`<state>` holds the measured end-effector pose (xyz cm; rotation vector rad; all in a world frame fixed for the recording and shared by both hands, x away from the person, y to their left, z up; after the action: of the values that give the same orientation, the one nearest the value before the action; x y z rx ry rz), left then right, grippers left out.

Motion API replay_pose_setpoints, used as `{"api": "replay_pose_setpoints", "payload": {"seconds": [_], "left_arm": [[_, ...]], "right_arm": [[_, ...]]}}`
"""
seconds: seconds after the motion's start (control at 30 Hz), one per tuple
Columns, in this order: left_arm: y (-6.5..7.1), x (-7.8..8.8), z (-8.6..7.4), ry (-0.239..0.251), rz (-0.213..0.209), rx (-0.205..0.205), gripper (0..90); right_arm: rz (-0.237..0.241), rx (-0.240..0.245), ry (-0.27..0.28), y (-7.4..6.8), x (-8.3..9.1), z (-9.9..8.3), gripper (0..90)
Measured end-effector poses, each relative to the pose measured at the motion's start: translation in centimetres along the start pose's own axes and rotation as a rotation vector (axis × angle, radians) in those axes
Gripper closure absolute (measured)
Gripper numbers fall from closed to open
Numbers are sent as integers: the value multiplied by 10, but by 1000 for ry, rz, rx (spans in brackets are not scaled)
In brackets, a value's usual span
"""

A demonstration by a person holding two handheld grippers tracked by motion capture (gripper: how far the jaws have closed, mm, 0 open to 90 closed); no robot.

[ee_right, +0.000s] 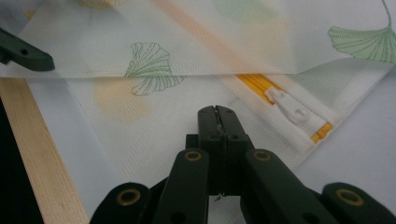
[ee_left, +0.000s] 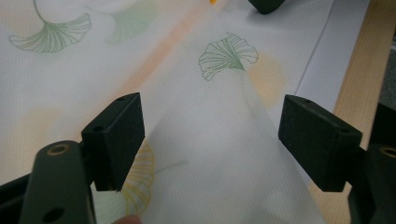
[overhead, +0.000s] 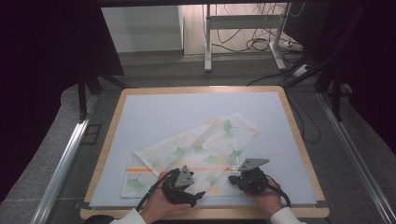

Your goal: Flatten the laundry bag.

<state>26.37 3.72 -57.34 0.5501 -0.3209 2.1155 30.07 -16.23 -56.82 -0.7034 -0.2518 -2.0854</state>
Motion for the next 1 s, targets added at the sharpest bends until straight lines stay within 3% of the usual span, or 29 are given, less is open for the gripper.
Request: {"api": "replay_pose_setpoints", "payload": {"seconds": [0.17,0.4,0.5,0.77,1.0], "left_arm": [[1,-8,-4,-34,-9,0,235],[-2,-9,-6,-32,-21,43,277],[-3,-8,-6,-36,-14,43,320],[-6,-6,-5,-21,-16,48,508],[-3,-7,-4,-24,-31,28,793]], "right_arm": [[-1,2,0,0,0,0,892],[-4,11,0,0,0,0,892],[-6,8,0,0,0,0,892],[-10,9,-1,0,0,0,893],[-13,14,-3,1,0,0,892]]}}
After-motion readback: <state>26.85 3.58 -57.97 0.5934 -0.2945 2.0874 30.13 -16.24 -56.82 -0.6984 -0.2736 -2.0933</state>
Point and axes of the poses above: each handheld gripper's, and its own axes: x roughly backward along the jaws, z roughly out of its top, y roughly to its right, the point moved 6 cm from there along -x, roughly forward along the jaws, and after that the axes turned 13 degrees about y, right-handed, at the moved point
